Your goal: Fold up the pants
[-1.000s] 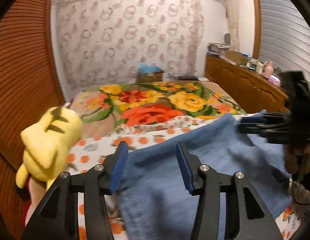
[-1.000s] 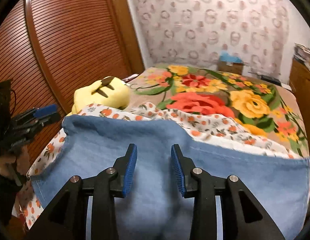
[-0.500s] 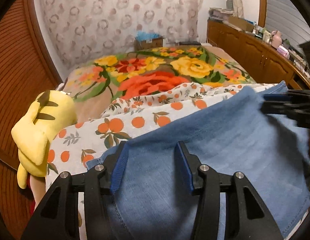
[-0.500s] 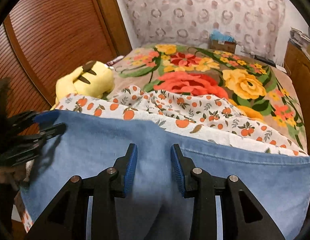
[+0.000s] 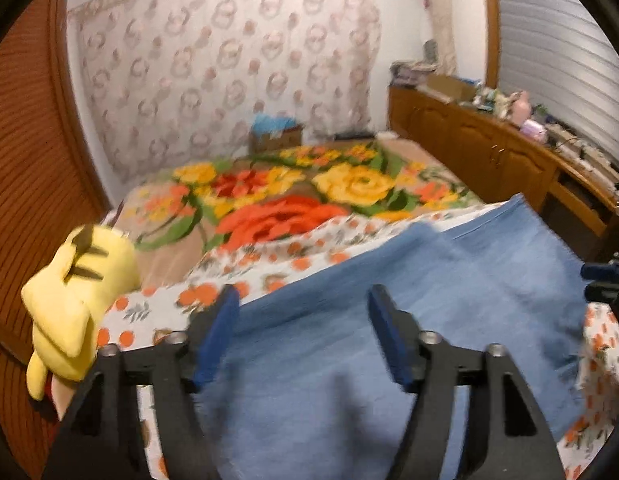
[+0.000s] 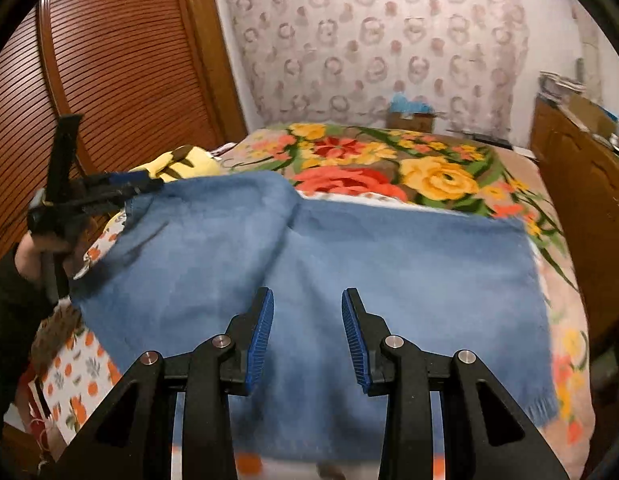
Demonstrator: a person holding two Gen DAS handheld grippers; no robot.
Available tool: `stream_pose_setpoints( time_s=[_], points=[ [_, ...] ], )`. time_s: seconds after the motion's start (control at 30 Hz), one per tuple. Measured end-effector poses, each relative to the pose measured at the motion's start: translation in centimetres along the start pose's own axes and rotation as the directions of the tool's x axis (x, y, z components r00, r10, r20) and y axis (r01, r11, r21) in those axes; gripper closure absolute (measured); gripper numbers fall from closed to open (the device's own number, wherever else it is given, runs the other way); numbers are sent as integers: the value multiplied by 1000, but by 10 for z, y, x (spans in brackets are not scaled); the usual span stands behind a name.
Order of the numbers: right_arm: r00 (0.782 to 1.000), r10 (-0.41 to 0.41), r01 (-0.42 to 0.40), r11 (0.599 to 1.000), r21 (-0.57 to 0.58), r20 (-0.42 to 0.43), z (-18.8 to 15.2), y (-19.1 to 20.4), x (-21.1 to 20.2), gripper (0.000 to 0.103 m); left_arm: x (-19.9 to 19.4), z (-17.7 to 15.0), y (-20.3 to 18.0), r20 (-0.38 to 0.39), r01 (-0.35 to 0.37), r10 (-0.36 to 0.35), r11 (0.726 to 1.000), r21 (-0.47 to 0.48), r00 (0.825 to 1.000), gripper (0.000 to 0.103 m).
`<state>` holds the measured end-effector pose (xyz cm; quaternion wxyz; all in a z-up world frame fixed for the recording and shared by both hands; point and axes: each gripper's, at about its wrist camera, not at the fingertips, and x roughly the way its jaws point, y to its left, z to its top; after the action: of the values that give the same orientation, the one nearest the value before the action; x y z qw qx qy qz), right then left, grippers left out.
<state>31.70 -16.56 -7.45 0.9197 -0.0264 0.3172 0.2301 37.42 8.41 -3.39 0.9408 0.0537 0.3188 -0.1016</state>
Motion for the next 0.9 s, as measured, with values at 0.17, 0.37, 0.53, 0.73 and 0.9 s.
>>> stream_pose_setpoints(
  time_s=[0.17,0.37,0.53,0.73,0.9],
  points=[
    [997,-79,79,997,18,-1,-32,-25,-25,55,-23,4,-41,54,72,-74,997,33,996,21],
    [987,-160,160,983,86,1,-53,-55,-51,50,-31,-3,-90,93,136,-142,988,68,985,21],
    [980,-201,201,966,161,-16,-67,-70,-65,50,-15,-18,-116,56,175,-179,982,69,982,21],
    [978,-203,210,945,251,-53,-76,-92,-61,50,2,-35,-126,16,163,-166,983,89,986,21],
    [982,-177,189,936,296,-70,-72,-95,-57,50,13,-49,-130,-29,176,-175,980,89,984,21]
  ],
)
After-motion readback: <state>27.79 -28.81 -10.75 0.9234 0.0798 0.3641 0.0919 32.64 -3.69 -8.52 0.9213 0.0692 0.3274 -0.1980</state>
